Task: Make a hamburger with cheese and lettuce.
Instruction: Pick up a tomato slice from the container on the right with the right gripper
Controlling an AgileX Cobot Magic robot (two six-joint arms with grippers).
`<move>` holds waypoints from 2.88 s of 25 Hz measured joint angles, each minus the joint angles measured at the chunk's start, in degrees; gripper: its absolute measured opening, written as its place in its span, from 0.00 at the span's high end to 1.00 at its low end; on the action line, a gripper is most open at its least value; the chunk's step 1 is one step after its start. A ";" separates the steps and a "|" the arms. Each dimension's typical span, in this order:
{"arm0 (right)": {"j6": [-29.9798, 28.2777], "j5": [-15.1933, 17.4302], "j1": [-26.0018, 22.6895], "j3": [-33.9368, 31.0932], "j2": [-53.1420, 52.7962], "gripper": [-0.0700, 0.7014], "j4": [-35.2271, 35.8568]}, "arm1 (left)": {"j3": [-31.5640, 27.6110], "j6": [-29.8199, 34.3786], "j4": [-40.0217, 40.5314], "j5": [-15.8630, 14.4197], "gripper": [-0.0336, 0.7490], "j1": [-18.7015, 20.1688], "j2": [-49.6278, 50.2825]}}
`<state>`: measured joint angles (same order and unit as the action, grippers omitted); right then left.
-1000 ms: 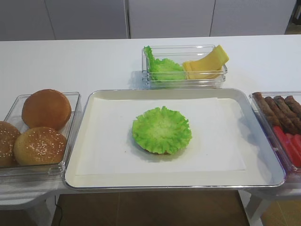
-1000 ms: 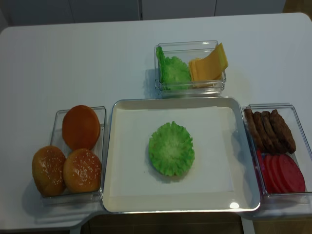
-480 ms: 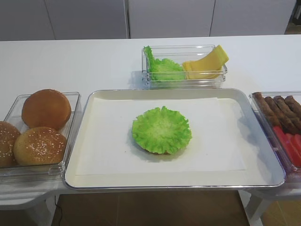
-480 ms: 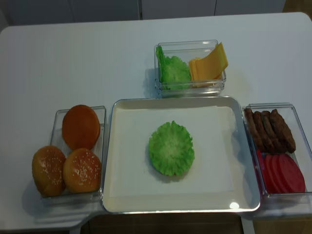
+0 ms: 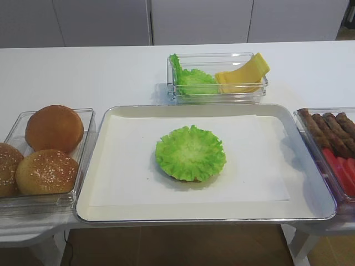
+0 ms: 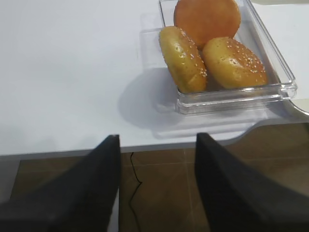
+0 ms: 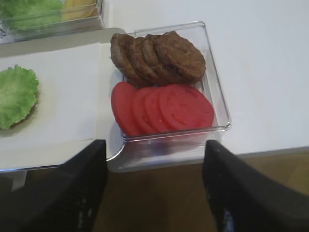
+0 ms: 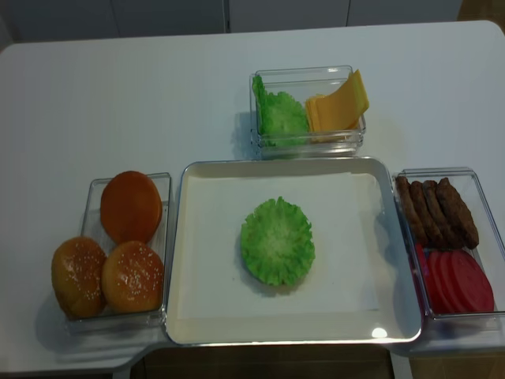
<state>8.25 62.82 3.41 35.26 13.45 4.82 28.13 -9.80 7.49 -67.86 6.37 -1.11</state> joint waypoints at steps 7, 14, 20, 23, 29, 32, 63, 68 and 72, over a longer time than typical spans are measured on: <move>1.66 -1.96 0.00 7.73 16.18 0.31 2.17 | 0.00 0.00 0.00 0.00 0.48 0.00 0.00; -0.73 -2.21 0.00 15.89 31.97 0.31 5.92 | 0.00 0.00 0.00 0.00 0.48 0.00 0.00; -1.74 -0.33 2.89 20.36 42.38 0.32 6.24 | 0.00 0.00 0.00 0.00 0.48 0.00 0.00; 0.61 0.42 6.68 20.61 45.76 0.32 3.45 | 0.00 0.00 0.00 0.00 0.48 0.00 0.00; 6.58 2.01 14.60 20.61 51.11 0.32 -3.73 | 0.00 0.00 0.00 0.00 0.48 0.00 0.00; 8.58 2.11 17.97 20.61 53.94 0.32 -5.72 | 0.00 0.00 0.00 0.00 0.48 0.00 0.00; 12.55 0.66 22.10 20.75 67.91 0.38 -15.55 | 0.00 0.00 0.00 0.00 0.48 0.00 0.00; 12.45 0.41 22.10 20.75 68.70 0.42 -15.67 | 0.00 0.00 0.00 0.00 0.48 0.00 0.00; 12.45 0.39 22.10 20.75 69.05 0.43 -15.67 | 0.00 0.00 0.00 0.00 0.48 0.00 0.00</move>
<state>20.70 63.21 25.51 56.01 82.50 -10.85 28.13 -9.80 7.49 -67.86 6.37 -1.11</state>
